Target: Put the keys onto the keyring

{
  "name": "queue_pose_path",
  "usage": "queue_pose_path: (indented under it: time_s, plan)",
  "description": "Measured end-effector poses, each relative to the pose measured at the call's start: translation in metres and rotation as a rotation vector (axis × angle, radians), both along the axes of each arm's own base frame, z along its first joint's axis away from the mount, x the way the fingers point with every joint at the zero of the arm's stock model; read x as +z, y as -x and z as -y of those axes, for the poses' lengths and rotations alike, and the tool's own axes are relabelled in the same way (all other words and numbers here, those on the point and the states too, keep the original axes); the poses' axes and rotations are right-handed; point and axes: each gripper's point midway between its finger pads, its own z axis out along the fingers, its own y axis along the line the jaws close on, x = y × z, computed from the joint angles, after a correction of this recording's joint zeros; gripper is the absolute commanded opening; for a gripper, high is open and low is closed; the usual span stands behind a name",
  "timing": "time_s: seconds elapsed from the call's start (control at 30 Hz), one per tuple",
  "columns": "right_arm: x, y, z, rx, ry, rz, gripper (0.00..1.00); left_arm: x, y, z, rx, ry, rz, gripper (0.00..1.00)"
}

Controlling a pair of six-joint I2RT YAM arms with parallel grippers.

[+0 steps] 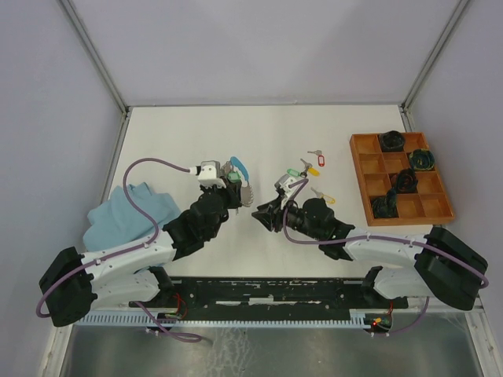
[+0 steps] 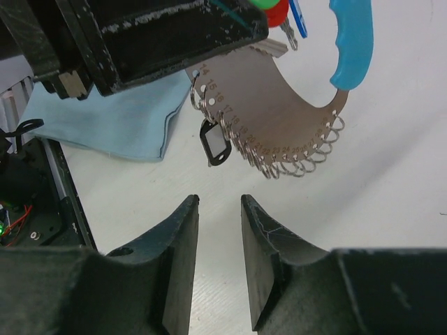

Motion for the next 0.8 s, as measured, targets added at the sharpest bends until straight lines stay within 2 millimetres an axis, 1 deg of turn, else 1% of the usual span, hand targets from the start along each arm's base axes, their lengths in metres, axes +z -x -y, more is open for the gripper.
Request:
queue_pose_path:
  time_s: [0.1,0.23,0.33,0.57,0.8]
  plan:
    - [0.004,-0.002,-0.004,0.000,-0.008,-0.005,0.34,-0.007,0.002,-0.001,0.007,0.012,-0.034,0.03]
    - [0.015,-0.007,-0.014,0.001,-0.024,-0.015,0.33,-0.016,0.005,-0.001,0.015,0.026,-0.075,0.03]
    - [0.017,-0.010,-0.020,0.007,-0.027,-0.032,0.32,-0.021,0.006,-0.001,0.017,0.028,-0.096,0.03]
    - [0.003,-0.009,-0.032,0.044,0.009,-0.089,0.32,-0.023,0.006,0.002,0.022,0.054,-0.122,0.03]
    - [-0.013,-0.007,-0.032,0.052,0.054,-0.121,0.30,-0.027,0.009,0.004,0.010,0.065,-0.148,0.03]
